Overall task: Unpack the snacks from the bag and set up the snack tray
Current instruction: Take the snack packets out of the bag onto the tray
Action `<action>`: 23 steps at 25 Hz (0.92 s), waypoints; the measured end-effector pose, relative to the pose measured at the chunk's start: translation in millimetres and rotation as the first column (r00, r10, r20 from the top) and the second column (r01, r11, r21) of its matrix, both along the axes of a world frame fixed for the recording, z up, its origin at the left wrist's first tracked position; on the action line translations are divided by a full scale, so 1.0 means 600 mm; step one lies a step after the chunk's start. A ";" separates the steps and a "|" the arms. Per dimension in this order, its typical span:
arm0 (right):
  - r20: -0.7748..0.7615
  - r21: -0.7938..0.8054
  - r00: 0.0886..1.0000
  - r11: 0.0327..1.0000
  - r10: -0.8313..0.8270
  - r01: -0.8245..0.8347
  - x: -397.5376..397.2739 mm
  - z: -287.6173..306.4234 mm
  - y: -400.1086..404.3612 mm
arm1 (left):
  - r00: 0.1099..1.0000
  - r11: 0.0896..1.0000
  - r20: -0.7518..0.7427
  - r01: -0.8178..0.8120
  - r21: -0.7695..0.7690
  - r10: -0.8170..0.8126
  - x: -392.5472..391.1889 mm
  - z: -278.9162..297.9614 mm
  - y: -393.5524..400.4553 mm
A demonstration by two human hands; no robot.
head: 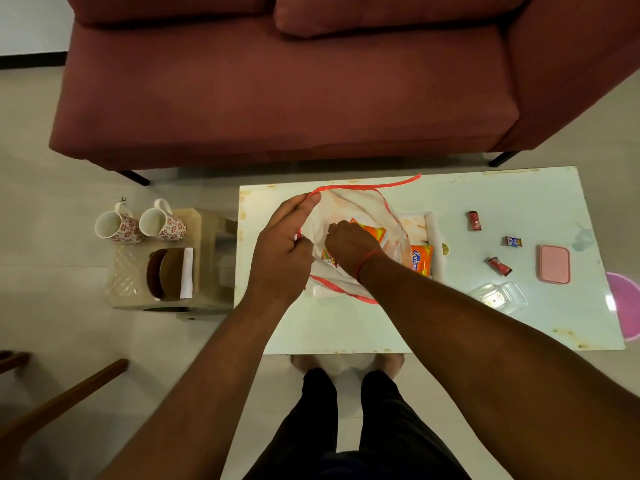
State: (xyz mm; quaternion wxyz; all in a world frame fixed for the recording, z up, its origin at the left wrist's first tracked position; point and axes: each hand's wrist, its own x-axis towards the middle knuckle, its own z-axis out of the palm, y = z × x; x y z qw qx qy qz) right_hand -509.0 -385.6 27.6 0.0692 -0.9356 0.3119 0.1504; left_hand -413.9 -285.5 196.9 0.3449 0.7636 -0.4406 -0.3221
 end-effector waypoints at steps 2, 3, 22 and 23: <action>0.072 -0.034 0.997 0.999 0.003 0.000 -0.005 0.012 -0.006 | 1.000 1.000 0.020 0.003 0.006 -0.003 0.000 -0.002 -0.007; 0.097 -0.039 0.995 0.999 -0.008 0.012 -0.005 0.025 -0.007 | 1.000 1.000 0.027 0.001 0.010 -0.001 0.001 -0.003 -0.010; 0.225 0.777 -0.404 -0.087 -0.886 0.623 -0.180 -0.014 0.006 | 0.963 0.987 0.227 -0.154 0.037 0.142 0.088 -0.099 -0.013; 0.165 0.789 -0.416 -0.133 -0.894 0.600 -0.166 -0.040 0.001 | 0.961 0.988 0.242 -0.150 0.043 0.135 0.089 -0.102 -0.011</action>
